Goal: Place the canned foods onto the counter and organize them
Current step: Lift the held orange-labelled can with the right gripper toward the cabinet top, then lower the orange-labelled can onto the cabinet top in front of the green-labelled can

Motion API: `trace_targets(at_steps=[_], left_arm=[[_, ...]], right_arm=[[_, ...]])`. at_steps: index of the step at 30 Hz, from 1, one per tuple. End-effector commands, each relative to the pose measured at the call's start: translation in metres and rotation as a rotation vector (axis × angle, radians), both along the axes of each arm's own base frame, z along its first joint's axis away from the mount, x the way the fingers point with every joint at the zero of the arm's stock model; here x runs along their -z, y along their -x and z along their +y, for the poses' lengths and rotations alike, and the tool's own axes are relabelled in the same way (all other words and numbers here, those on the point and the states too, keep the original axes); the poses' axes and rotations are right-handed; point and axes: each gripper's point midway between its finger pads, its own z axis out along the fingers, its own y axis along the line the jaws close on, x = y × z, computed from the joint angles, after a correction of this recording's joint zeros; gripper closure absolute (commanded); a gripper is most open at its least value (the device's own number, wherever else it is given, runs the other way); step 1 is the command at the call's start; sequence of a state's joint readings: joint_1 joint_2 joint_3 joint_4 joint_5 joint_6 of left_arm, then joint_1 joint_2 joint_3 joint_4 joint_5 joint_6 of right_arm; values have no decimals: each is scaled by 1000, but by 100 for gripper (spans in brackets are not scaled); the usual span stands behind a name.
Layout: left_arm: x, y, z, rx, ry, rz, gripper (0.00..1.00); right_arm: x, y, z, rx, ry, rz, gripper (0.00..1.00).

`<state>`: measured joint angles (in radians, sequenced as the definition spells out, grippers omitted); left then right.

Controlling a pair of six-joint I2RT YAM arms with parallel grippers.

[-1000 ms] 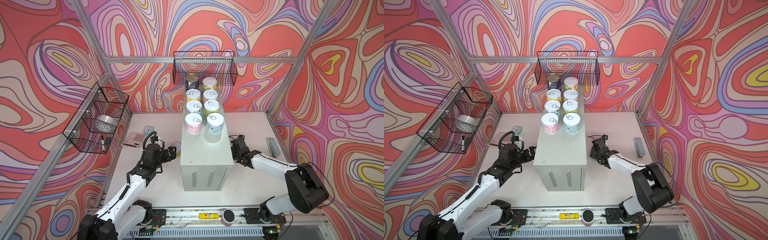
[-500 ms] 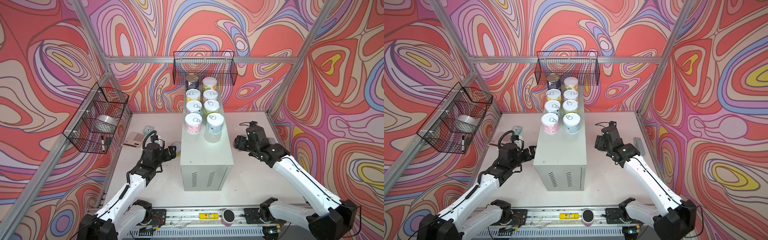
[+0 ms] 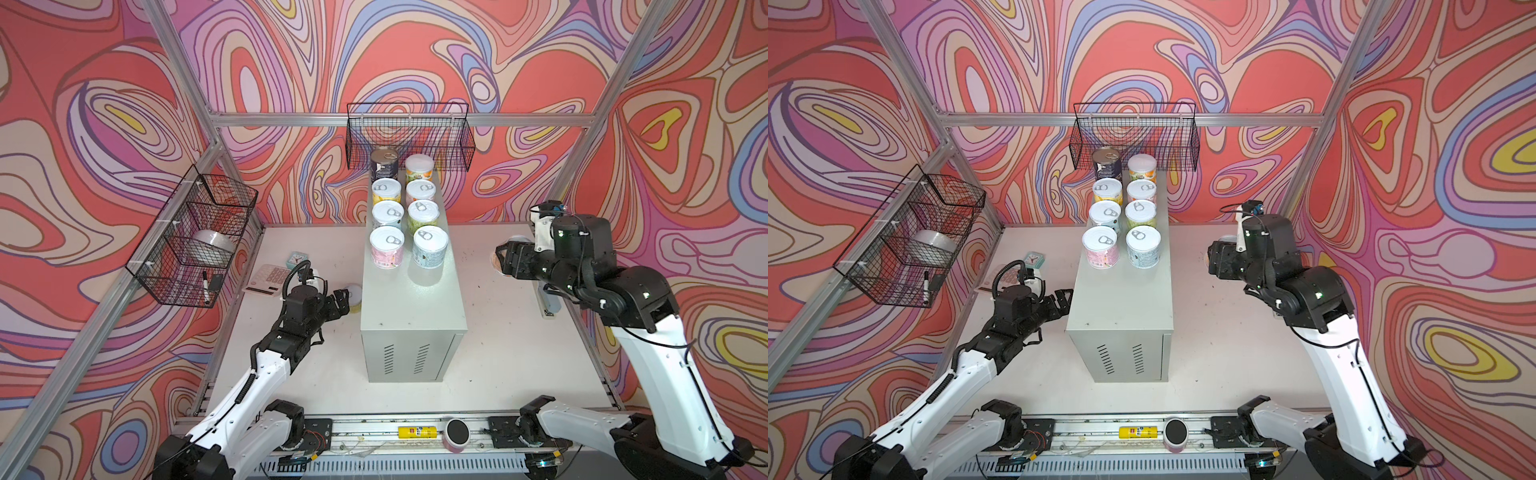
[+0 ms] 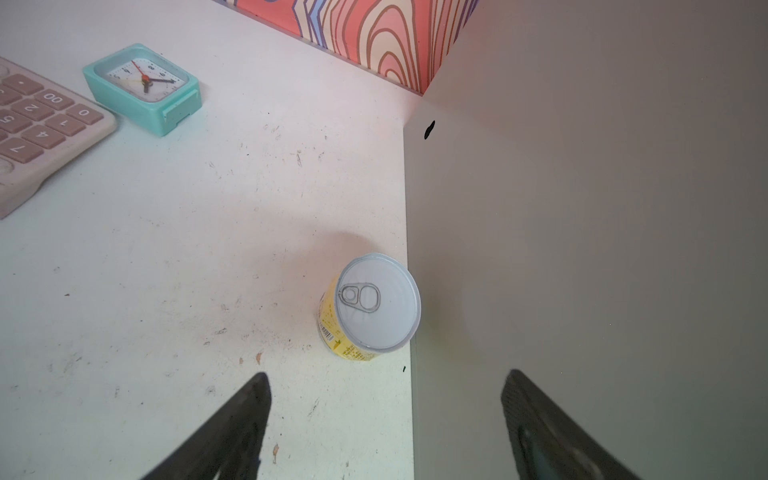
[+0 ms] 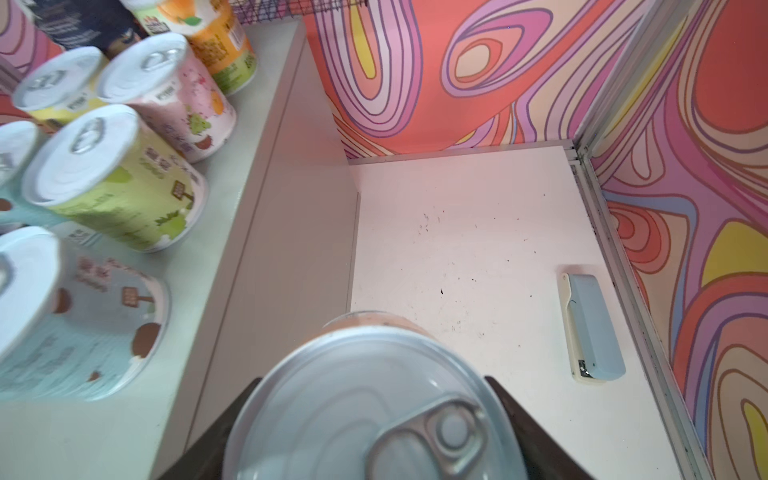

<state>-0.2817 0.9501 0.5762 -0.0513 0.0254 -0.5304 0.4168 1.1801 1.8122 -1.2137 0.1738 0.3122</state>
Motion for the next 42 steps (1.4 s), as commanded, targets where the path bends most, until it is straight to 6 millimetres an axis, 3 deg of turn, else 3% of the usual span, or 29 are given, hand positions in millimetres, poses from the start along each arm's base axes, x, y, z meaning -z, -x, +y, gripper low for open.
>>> trace_targets(at_steps=[1,8,15,31,38,42], left_arm=[[-13,-6,0,-4,-16,-38,12],[-18,-8,-1,1,-10,-45,12],[-20,-4,1,-8,-13,-46,12],[-17,-6,2,-17,-17,-39,12],[-14,-7,2,-18,-20,-33,12],[-11,-7,2,-15,-25,-27,12]], right_arm=[[-15,16,11,-101,-19,-7,100],[-27,27,27,-183,-65,-14,100],[-32,28,57,-278,-96,-36,100],[-35,34,116,-394,41,-59,100],[-25,44,145,-434,177,-41,100],[-19,42,148,-420,219,-24,100]])
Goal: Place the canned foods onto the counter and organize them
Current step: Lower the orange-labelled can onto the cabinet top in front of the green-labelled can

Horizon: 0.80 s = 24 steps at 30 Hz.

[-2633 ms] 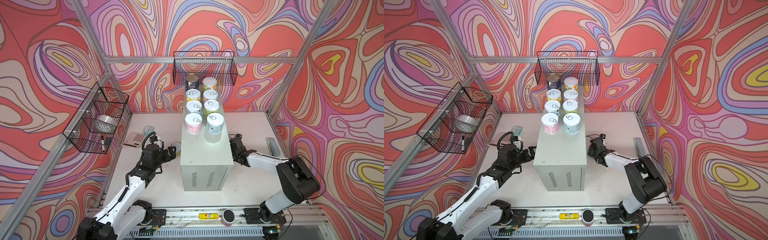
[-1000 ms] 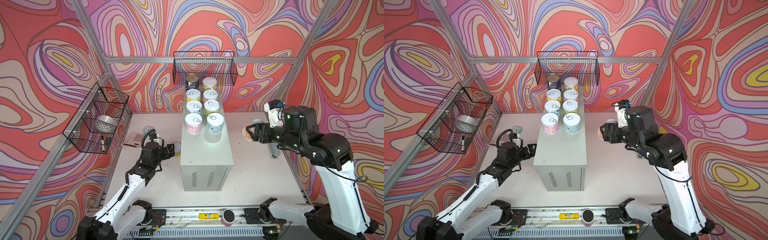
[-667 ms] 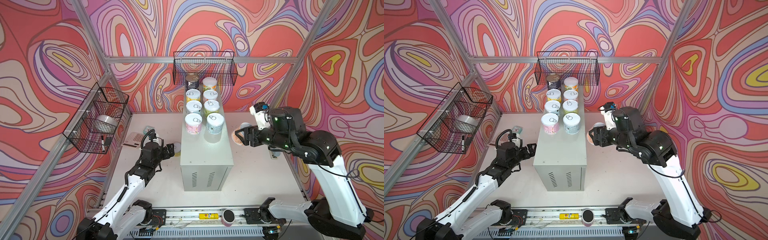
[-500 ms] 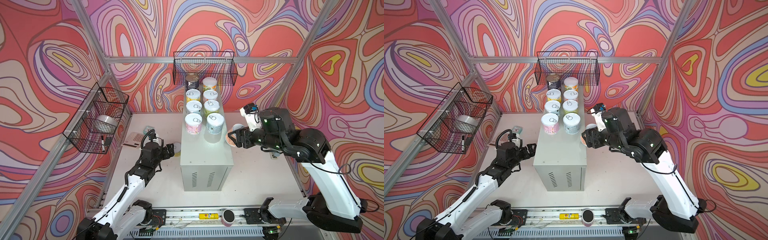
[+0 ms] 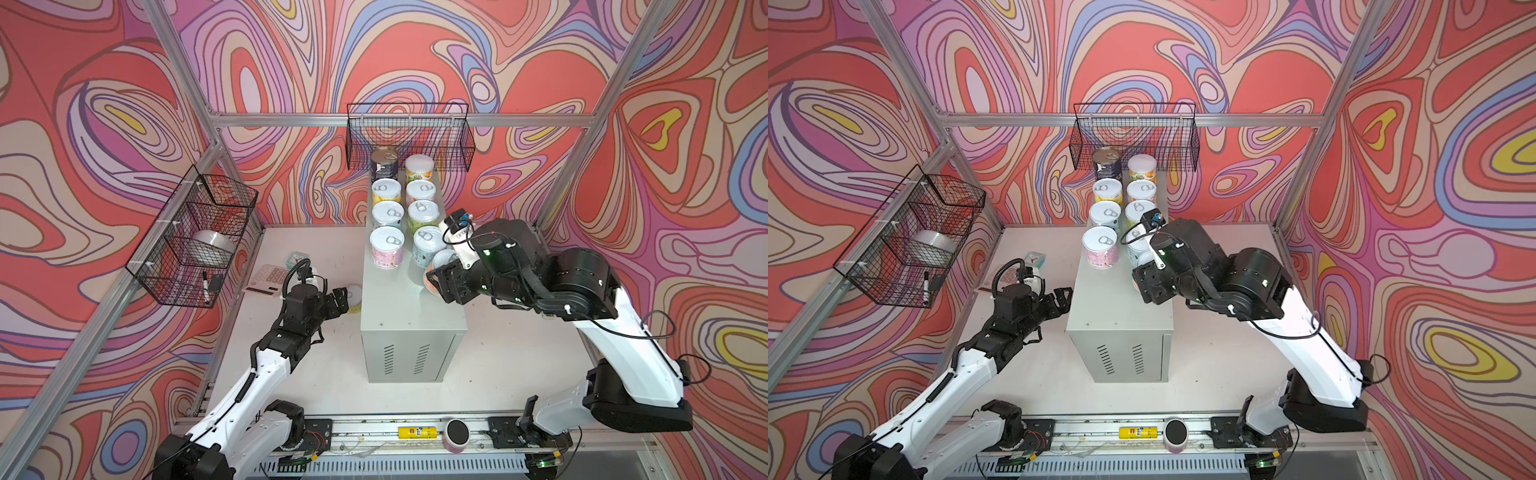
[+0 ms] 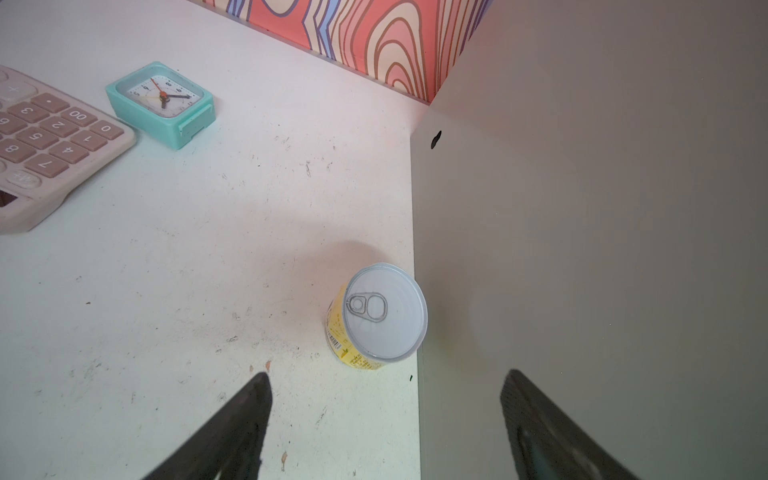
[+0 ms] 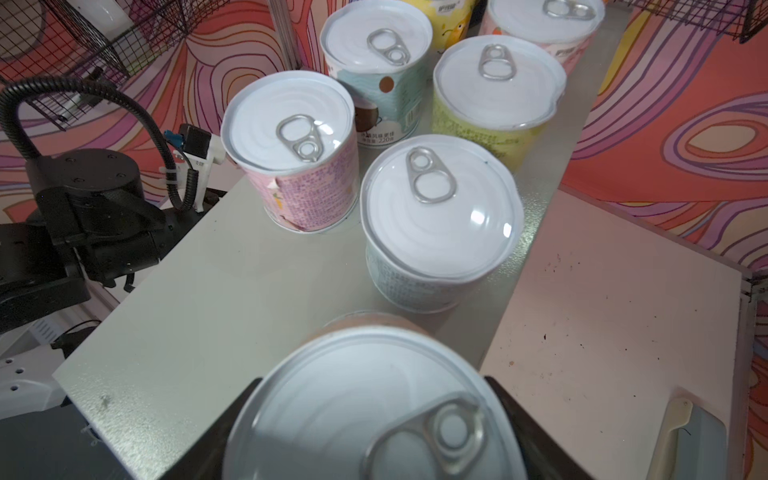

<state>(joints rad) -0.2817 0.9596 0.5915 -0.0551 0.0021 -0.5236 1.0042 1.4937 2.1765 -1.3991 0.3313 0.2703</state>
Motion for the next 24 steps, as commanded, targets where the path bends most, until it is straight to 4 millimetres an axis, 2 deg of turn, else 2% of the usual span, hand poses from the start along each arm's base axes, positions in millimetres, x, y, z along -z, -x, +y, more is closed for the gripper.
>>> trace_targets(at_steps=[1,10,24], left_arm=[[-7,-3,-1,2,-11,-19,12],[-5,-1,1,-2,-20,-21,12],[0,1,4,-17,-22,-13,12]], right_arm=[[-12,-6,-11,60,16,-57,100],[-10,-9,-6,63,31,-50,100],[10,-3,9,3,50,32,100]])
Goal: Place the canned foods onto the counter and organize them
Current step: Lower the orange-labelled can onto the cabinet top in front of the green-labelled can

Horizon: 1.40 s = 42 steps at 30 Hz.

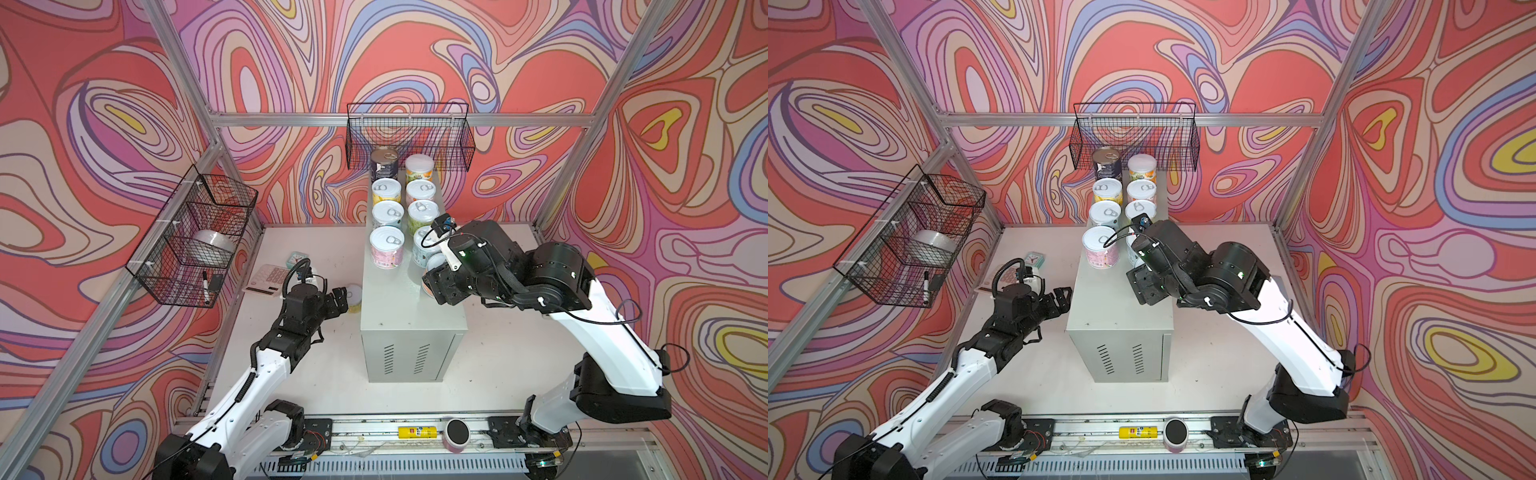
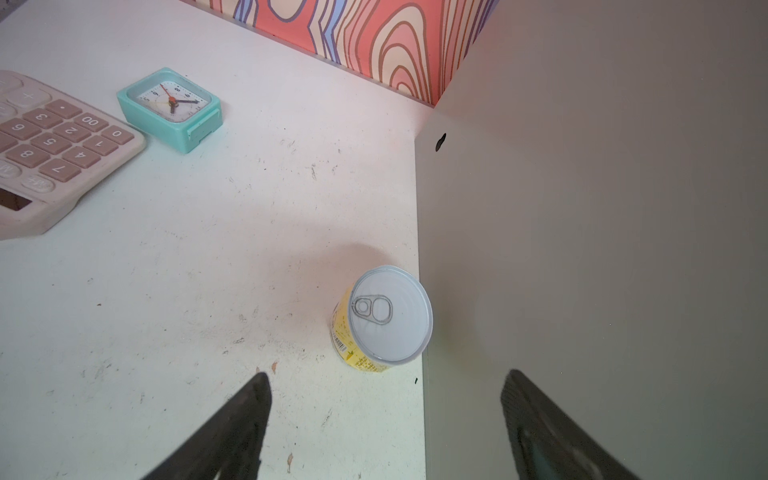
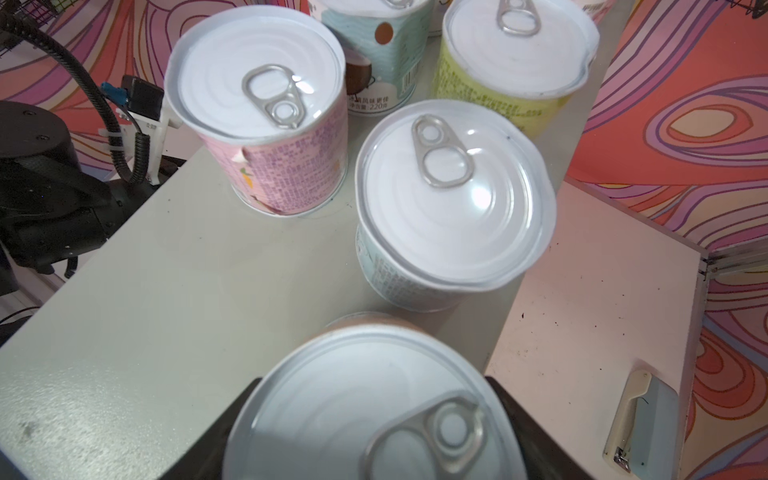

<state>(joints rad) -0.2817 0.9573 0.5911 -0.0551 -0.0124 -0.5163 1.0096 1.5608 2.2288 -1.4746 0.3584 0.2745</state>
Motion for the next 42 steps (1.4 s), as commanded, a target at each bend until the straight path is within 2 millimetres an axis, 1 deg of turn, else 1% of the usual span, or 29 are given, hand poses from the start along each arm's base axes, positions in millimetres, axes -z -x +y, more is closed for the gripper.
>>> trace_targets(at_steps=[1,3,4,6,8,9,10,12,14,15,17,24,27,31,35,38,42], left_arm=[[1,2,2,-8,-10,-6,12],[2,2,2,-7,-10,-4,12],[2,3,2,-7,-11,-3,12],[2,4,3,-9,-11,-3,12],[1,5,4,-12,-14,-7,11],[0,5,4,-13,-14,-10,12],[0,5,4,-13,-14,-10,12],[0,5,4,-14,-17,-8,11],[-1,5,4,-10,-16,-8,11],[0,5,3,-8,-16,-7,11],[-1,5,3,-6,-14,-10,11],[-4,3,1,1,-9,-16,11],[-6,2,1,0,-14,-19,11],[-8,1,2,-3,-18,-22,10],[-6,-1,0,3,-18,-19,11],[-5,-3,-1,8,-25,-13,11],[-7,-4,0,6,-33,-18,11]], right_arm=[[-4,2,6,-12,-25,4,100],[2,2,8,-14,-4,21,100],[4,2,9,-19,2,26,97],[6,3,10,-23,7,34,83],[4,2,8,-12,7,26,71],[4,1,7,-8,9,22,59],[2,1,6,-4,4,15,51],[-2,0,2,12,-3,0,49],[-7,0,1,15,-18,-13,30],[-9,0,-1,20,-22,-19,24],[-13,0,-2,17,-31,-26,2],[-27,3,1,-14,-80,-56,2],[-37,4,-1,-14,-105,-81,2],[-48,3,-10,11,-125,-119,2],[-66,4,-20,24,-195,-186,2],[-84,9,-36,60,-277,-247,2],[-94,7,-76,214,-321,-325,2]])
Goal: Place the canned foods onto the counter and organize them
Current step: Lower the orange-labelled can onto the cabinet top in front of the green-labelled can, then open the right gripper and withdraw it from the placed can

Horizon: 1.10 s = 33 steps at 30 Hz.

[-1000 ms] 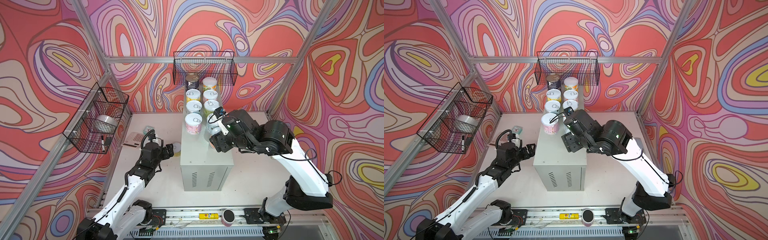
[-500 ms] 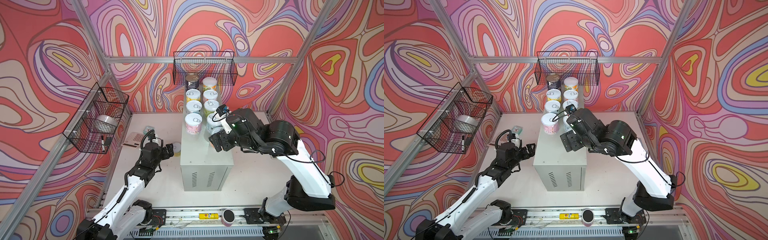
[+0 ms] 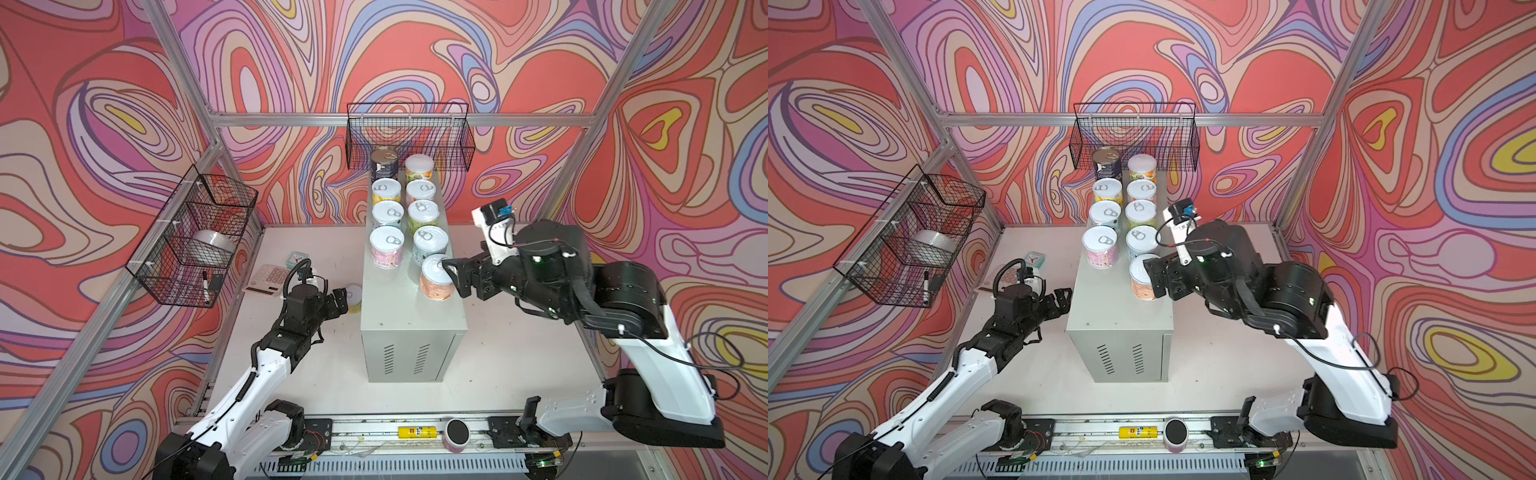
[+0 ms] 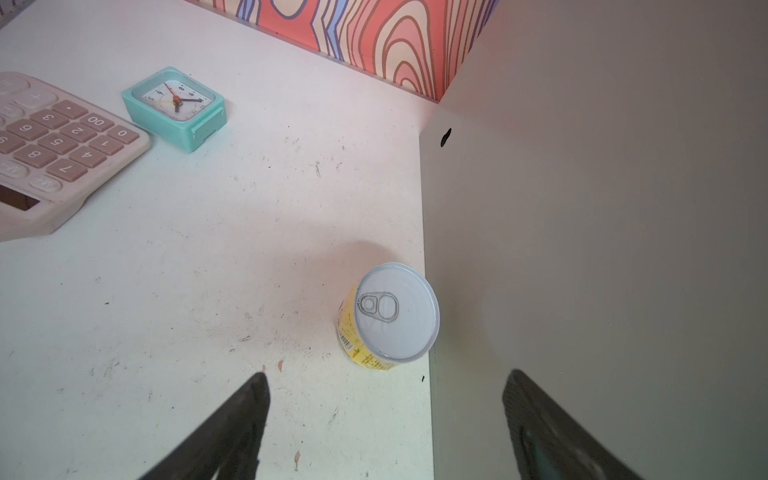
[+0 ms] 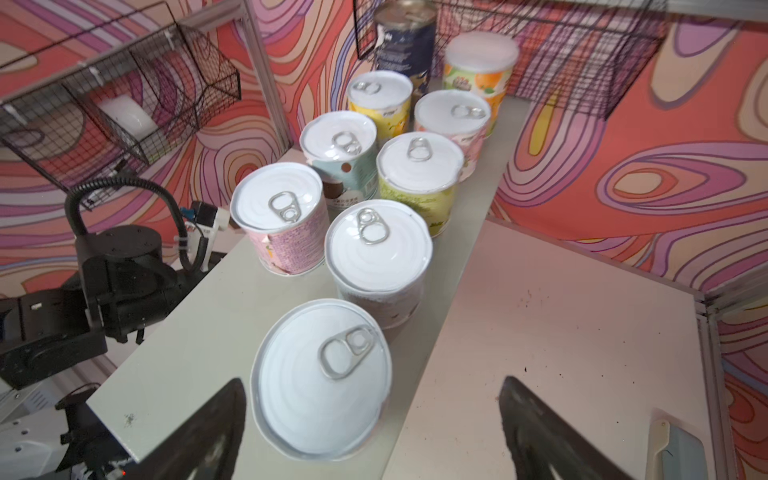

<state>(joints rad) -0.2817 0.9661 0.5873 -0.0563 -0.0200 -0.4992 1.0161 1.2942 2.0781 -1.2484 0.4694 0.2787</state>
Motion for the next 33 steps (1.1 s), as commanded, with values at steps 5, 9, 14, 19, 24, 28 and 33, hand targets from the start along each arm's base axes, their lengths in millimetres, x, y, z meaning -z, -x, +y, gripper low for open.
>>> trace_targets(at_steps=[5,9,14,19,24,28,33], left_arm=[[-12,-2,1,5,-25,-16,9],[-9,2,3,-3,-28,-6,9],[-8,5,3,-4,-22,-3,10],[-7,4,2,0,-19,2,10],[-3,3,0,4,-13,7,10],[-2,4,2,-3,-16,6,10],[0,6,3,-5,-18,9,10]], right_arm=[[-9,-10,-61,296,-37,-99,2],[14,-16,-70,369,55,-84,2],[35,-17,-67,373,71,-67,1],[50,-16,-64,356,70,-50,1],[64,-18,-44,295,48,-17,2],[68,-21,-31,264,43,-4,2],[67,-25,-24,254,53,-12,2]])
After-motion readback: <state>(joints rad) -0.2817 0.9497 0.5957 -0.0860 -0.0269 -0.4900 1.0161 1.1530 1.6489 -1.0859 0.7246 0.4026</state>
